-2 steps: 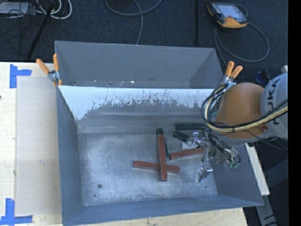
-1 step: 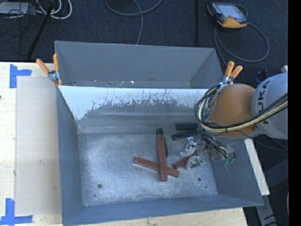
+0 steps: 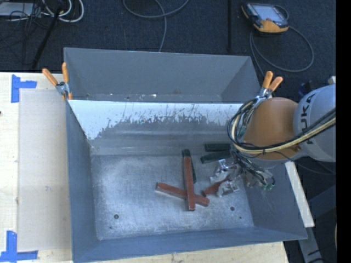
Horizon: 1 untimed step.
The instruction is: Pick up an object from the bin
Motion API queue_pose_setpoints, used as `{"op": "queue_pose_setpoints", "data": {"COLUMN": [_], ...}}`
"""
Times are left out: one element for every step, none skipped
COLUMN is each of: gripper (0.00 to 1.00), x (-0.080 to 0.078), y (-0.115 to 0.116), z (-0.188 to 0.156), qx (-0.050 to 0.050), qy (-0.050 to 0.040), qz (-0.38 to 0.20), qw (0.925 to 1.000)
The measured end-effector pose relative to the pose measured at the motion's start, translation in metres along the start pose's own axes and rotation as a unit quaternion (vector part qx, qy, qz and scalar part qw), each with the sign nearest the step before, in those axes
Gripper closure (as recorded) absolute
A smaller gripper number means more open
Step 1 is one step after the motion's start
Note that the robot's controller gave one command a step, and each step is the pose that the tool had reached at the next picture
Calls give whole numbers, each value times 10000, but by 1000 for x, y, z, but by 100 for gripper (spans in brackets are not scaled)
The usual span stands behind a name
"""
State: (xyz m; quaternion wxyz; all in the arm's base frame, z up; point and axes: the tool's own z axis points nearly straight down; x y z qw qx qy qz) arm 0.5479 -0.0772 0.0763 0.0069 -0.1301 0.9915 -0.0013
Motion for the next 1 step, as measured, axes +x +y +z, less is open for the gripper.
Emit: {"op": "queue_pose_setpoints", "data": {"gripper": [100], "x": [-3], "y": [-1], "z": [-205], "qx": [-32], "qy": [72], "qz": [-280], "qw": [9996]}}
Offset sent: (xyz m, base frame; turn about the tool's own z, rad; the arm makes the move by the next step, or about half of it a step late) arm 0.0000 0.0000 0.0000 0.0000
